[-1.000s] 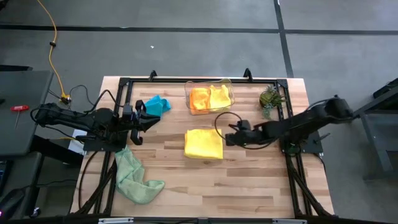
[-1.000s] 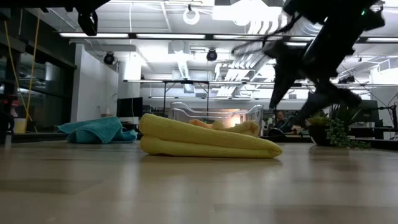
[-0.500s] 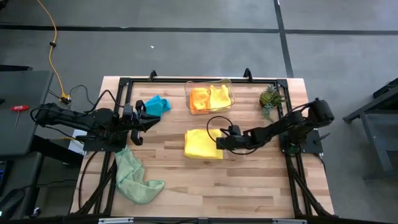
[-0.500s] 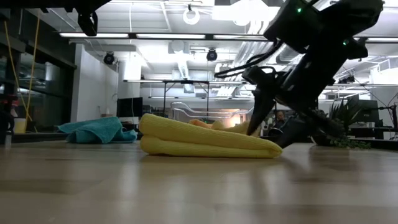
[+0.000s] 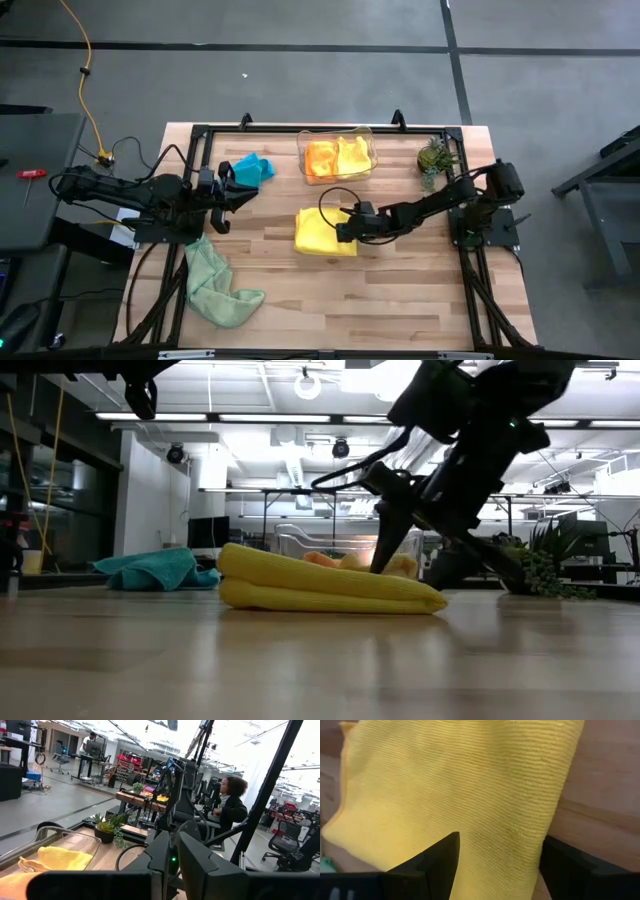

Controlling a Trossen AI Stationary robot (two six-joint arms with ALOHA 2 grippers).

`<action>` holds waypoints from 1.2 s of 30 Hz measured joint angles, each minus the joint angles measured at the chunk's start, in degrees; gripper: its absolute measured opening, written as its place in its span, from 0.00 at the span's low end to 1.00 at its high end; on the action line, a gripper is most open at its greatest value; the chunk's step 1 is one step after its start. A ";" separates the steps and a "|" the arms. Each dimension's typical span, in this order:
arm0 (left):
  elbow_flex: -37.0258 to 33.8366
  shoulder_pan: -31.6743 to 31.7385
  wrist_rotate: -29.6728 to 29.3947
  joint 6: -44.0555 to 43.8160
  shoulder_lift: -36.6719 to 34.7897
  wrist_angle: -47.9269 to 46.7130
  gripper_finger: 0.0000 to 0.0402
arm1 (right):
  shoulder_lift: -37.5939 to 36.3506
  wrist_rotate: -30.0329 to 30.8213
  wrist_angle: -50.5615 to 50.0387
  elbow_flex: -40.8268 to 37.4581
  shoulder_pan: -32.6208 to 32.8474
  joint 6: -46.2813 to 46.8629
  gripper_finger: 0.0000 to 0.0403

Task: Fold microfiber towels
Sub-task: Put the yellow microfiber towel into the transparent bin

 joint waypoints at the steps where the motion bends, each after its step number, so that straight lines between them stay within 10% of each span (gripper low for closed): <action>1: 0.00 0.00 0.00 0.02 0.00 0.00 0.08 | 0.07 -0.02 -1.08 0.68 -0.38 -0.02 0.60; 6: 0.00 0.00 0.00 0.07 -0.02 -0.06 0.08 | 0.18 -1.53 -6.71 2.98 -1.83 -1.47 0.45; 12: 0.00 0.01 0.00 0.07 -0.02 -1.20 0.08 | -0.28 -1.18 -9.25 2.81 -2.06 -4.37 0.05; 28: 0.00 0.00 -1.29 -1.86 -0.02 -0.87 0.08 | -23.83 0.46 -15.15 3.62 -8.94 -16.94 0.00; 36: 0.00 0.02 -1.29 -2.38 0.00 -0.87 0.08 | -24.25 -5.56 -25.89 19.61 -16.06 -31.95 0.00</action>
